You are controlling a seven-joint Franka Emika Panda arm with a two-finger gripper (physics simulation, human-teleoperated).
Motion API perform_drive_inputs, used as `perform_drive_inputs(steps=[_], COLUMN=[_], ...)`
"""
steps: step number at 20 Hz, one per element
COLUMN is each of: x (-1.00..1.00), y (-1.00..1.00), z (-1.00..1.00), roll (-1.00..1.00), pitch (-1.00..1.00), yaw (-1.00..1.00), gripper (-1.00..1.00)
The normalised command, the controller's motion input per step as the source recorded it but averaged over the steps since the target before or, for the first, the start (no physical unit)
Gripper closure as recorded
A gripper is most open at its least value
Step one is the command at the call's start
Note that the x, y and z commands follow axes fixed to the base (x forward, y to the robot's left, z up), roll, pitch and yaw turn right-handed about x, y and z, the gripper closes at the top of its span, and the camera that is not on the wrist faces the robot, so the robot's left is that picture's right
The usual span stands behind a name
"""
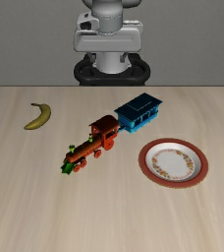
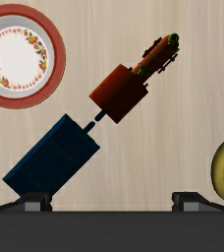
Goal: Pick up the banana and put it on the plate
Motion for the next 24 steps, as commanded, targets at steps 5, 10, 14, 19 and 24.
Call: perform_drive_inputs(steps=[5,10,14,19,24], x=[0.0,0.0,0.0,0.0,-0.6], y=[-1.0,-1.0,-1.0,-1.0,0.2], z=[0.0,0.0,0.0,0.0,-0.2], roll=[0.0,0.0,0.0,0.0,0.0], pitch=[0.0,0.0,0.0,0.0,0.0], yaw=[0.0,0.0,0.0,0.0,0.0], gripper=[-1.0,-1.0,-1.0,-1.0,-1.0])
